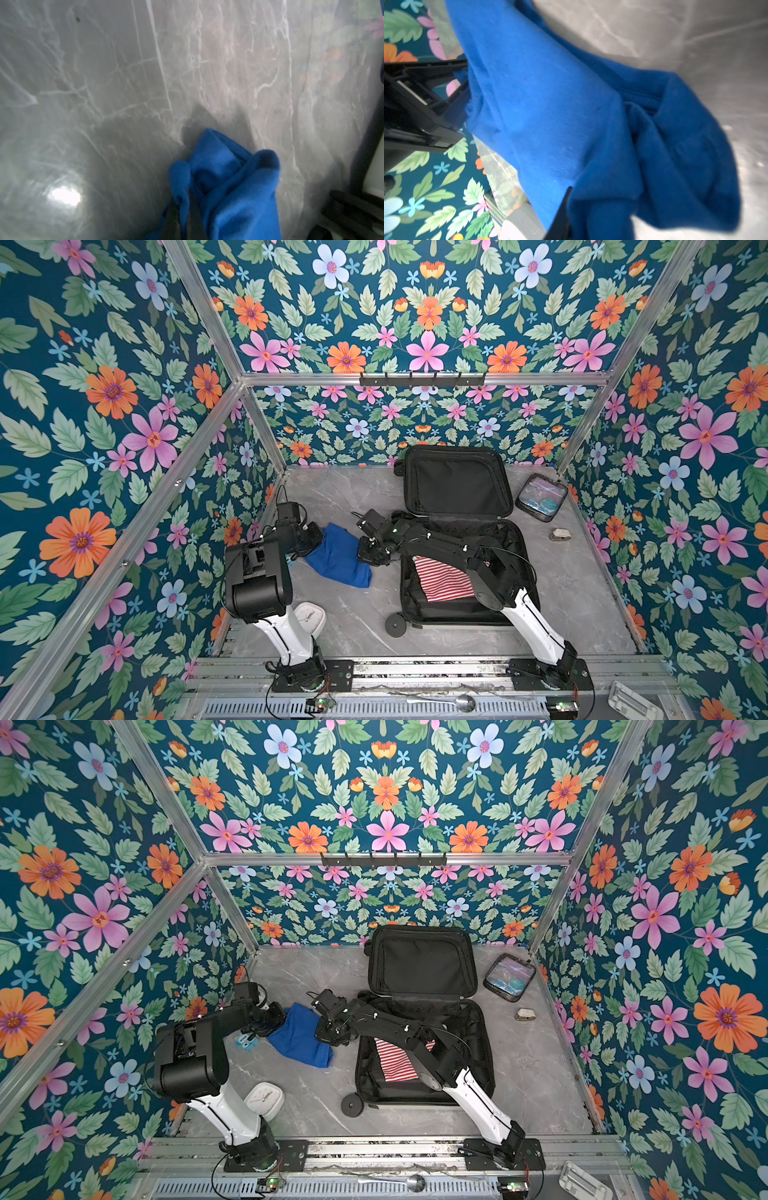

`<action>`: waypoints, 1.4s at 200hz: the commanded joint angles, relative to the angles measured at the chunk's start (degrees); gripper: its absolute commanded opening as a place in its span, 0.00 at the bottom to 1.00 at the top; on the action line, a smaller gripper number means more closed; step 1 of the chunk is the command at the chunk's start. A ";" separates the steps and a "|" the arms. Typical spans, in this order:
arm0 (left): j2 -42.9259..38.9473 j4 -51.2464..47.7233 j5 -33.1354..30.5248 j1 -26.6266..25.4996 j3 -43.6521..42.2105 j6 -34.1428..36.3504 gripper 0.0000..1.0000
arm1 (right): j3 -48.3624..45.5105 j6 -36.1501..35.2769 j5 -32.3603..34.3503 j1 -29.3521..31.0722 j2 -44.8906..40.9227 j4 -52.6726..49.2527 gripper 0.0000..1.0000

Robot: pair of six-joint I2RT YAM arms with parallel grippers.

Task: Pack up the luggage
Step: 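Lift the blue cloth with both grippers and lay it over the suitcase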

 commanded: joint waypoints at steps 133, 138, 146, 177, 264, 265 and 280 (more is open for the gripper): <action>-19.56 -7.83 12.56 -1.30 1.58 -6.93 0.00 | 0.80 -21.17 -1.53 -0.46 -16.17 -11.12 0.00; -20.47 -7.83 12.80 -1.62 1.48 -7.67 0.00 | -0.43 -21.81 -1.59 -0.51 -17.43 -11.29 0.00; -22.12 -7.77 12.88 -2.63 1.22 -8.85 0.00 | -2.78 -22.72 -1.63 -0.80 -19.48 -11.35 0.00; -29.37 -3.48 10.84 -9.61 -3.56 -16.84 0.00 | -15.24 -24.65 -1.36 -2.41 -30.47 -9.73 0.00; -35.08 10.79 -9.92 -41.06 -9.88 -37.01 0.00 | -45.18 -27.28 -4.79 -13.94 -62.62 -8.80 0.00; -34.89 11.06 -10.13 -41.37 -9.90 -37.12 0.00 | -45.47 -27.34 -4.92 -14.15 -62.98 -8.84 0.00; -32.22 13.53 -12.85 -45.81 -9.99 -38.77 0.00 | -48.56 -28.45 -6.99 -17.71 -66.56 -9.83 0.00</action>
